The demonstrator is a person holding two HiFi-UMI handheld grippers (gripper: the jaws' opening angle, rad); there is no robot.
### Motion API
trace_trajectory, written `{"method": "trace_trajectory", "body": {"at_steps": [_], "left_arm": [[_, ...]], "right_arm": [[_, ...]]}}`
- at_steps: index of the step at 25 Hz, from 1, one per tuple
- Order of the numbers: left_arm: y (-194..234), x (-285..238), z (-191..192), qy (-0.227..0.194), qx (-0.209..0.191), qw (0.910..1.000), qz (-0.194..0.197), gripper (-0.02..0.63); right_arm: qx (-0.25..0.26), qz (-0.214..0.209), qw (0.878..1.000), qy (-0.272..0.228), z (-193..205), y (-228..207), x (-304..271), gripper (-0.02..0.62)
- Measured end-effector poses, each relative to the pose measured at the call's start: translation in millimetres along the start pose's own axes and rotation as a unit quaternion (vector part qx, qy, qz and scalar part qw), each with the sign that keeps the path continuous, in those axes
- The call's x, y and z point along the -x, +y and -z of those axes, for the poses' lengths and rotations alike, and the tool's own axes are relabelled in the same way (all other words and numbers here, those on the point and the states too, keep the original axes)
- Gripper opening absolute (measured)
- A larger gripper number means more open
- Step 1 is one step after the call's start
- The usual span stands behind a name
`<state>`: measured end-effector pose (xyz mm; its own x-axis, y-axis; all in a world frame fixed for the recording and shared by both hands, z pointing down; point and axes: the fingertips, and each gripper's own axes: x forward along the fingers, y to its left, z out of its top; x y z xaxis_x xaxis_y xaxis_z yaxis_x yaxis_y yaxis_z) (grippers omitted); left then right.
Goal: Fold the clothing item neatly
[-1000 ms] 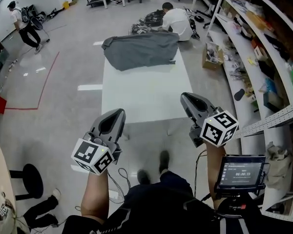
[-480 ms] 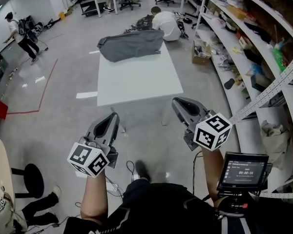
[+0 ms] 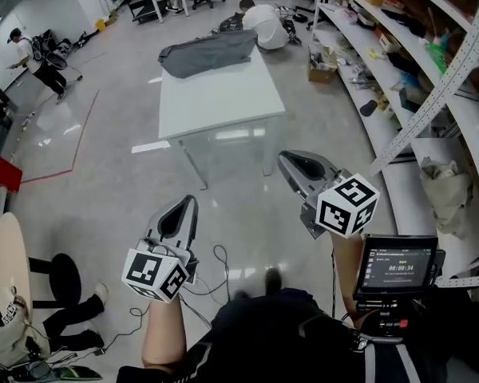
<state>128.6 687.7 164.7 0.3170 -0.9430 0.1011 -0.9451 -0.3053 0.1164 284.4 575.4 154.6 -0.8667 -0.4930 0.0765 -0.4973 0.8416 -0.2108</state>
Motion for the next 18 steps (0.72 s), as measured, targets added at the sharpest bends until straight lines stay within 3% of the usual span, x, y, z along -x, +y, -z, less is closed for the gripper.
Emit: {"method": "trace_trajectory", "body": {"at_steps": [8,12,18], "left_arm": [[-17,81,22,0.001,0.007,0.9994,0.035,0.002],[-36,97,32,0.0,0.029,0.9979,0.059,0.002],[-58,122,-1,-0.051,0.055,0.9966,0.034,0.001]], "right_arm": [[0.021,0.03,0.999,-0.004,14,86,38,0.017],[0.01,0.042,0.999,0.003,28,99,60,0.017],[0.029,0.021,0.999,0.003,24,126,88,0.017]]}}
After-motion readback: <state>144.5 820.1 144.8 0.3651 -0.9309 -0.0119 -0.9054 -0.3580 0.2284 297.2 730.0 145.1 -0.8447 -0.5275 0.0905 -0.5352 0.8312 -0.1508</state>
